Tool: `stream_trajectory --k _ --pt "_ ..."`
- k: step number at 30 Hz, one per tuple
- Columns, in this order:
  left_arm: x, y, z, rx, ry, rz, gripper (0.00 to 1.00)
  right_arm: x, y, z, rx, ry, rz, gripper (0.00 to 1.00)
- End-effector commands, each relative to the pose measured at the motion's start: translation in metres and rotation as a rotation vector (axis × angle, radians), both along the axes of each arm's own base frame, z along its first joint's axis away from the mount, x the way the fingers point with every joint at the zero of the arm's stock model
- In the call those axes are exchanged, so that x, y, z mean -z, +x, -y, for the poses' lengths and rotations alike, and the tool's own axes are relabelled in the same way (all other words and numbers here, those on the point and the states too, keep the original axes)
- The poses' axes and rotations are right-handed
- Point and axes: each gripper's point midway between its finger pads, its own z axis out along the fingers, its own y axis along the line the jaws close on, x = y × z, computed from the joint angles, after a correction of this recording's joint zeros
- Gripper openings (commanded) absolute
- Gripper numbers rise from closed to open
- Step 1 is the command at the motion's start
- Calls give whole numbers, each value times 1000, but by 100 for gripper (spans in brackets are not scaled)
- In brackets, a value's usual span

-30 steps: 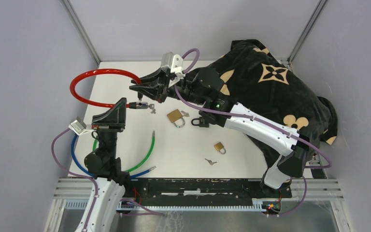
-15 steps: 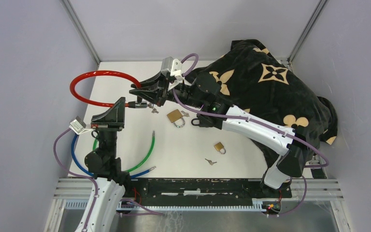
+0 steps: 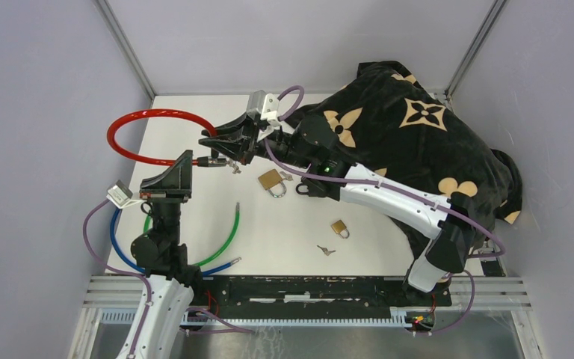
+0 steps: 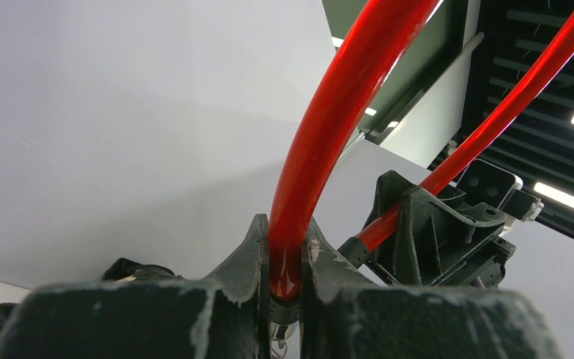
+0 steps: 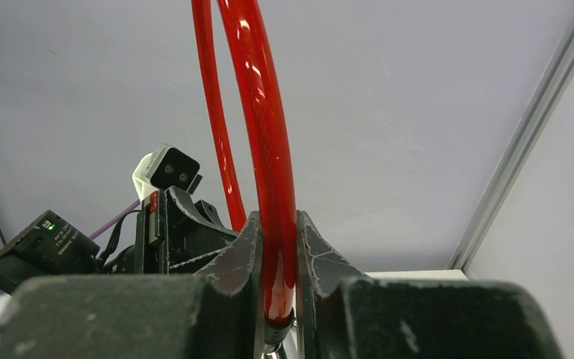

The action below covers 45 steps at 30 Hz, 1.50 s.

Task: Lock with the key
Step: Lock the lock.

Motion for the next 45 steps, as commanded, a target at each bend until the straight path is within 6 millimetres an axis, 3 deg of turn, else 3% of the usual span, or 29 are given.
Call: stream_trajectory --k 1,11,16,20,26,29,33,34,36,40,45 --pt "-25 -18 -5 25 -65 81 2 -7 1 -1 0 69 4 0" --pt "-22 -14 -6 75 -127 38 2 -8 6 0 30 93 34 0" --pt "-24 -5 -19 97 -274 -26 2 16 1 -1 2 86 44 0" --pt "-25 3 -22 164 -389 -97 2 29 -9 -8 -41 55 178 0" --pt "-11 18 -24 192 -489 -220 2 40 -21 -25 -158 15 215 0" --pt "-21 12 -24 206 -487 -187 2 51 -3 -35 -122 -59 157 0" --pt "-24 7 -24 199 -466 -158 2 63 25 -22 -62 -54 24 0" --pt "-23 7 -24 191 -458 -157 2 66 24 -22 -57 -72 30 3" --pt "-24 6 -24 175 -437 -141 2 68 23 -21 -63 -92 35 19" --pt "-25 4 -24 126 -367 -103 2 59 16 -16 -78 -90 47 40" --pt "-28 0 -23 55 -269 -54 2 36 4 -8 -112 -80 82 49"
